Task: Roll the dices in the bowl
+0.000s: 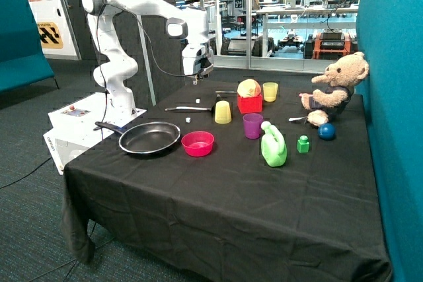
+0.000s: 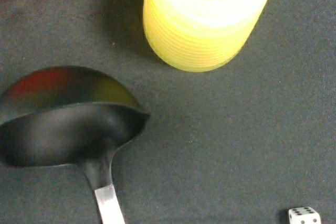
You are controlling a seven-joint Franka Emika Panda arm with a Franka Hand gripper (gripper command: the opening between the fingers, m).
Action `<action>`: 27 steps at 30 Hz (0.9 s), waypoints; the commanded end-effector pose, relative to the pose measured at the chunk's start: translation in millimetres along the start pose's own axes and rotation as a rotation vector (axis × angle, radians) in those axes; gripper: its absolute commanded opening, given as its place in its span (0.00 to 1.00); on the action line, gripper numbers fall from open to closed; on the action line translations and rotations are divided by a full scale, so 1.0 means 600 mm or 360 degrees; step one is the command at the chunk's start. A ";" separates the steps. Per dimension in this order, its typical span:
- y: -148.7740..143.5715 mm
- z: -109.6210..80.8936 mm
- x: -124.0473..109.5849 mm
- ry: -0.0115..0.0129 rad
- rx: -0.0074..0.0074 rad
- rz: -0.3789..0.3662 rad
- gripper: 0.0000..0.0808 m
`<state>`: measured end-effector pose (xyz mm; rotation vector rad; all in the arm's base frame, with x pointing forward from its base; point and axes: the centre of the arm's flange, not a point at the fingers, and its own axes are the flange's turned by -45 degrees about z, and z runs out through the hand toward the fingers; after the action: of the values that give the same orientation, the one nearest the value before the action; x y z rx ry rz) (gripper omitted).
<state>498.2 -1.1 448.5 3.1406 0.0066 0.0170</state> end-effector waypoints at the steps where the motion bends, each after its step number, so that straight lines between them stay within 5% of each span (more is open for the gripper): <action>1: -0.002 -0.002 0.003 -0.00172 0.00017 -0.0036 1.00; 3: -0.006 0.005 0.003 -0.00172 0.00018 -0.0047 1.00; 5: -0.009 0.010 0.003 -0.00172 0.00018 -0.0053 0.55; 7: -0.011 0.014 0.002 -0.00172 0.00019 -0.0057 0.37; 27: -0.105 0.062 -0.070 -0.00171 0.00031 -0.0277 0.28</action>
<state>482.9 32.4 425.2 3.1349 0.1663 -0.0171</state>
